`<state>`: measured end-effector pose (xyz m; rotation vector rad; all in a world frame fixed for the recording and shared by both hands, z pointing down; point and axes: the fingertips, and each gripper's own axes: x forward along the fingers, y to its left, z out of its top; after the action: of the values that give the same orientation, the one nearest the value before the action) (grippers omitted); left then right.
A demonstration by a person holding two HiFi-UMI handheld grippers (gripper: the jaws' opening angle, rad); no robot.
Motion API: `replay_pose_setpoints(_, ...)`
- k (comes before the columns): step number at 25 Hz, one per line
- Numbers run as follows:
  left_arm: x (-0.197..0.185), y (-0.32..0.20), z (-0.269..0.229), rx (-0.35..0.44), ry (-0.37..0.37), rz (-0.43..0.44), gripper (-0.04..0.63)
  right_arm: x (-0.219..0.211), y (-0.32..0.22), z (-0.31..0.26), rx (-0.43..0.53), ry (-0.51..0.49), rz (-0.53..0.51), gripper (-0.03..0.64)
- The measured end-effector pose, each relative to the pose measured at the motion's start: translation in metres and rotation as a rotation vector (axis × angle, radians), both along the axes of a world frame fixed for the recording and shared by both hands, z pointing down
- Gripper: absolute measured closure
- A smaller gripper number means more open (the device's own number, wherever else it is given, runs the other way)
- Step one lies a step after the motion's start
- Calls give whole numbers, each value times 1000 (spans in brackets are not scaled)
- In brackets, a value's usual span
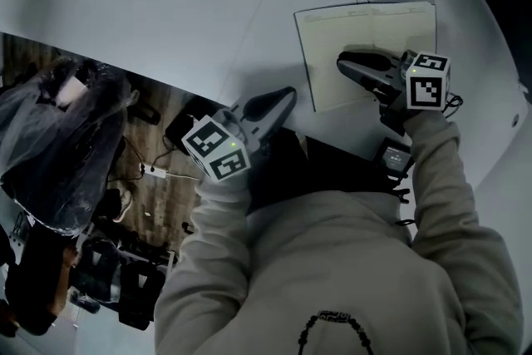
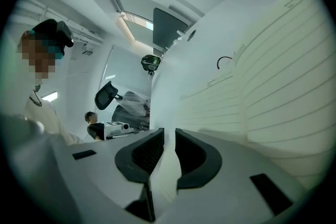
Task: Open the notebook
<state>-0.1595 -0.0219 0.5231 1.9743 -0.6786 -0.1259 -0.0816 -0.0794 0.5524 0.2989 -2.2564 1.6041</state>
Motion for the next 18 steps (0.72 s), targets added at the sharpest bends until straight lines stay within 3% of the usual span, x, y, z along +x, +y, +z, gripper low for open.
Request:
replay_pose_setpoints(5,-17,11,5,-27,-1,-55,594,0,1,4,-1,12,-8,543)
replay_pose_setpoints(13,-16,14,-9,3,9,-51,594,3,-5,5,11,57,45,563)
replay_pose_setpoints(18,-15,1,-24,-6,-61,-23,594,14,-18,-17,-74,-34,221,594)
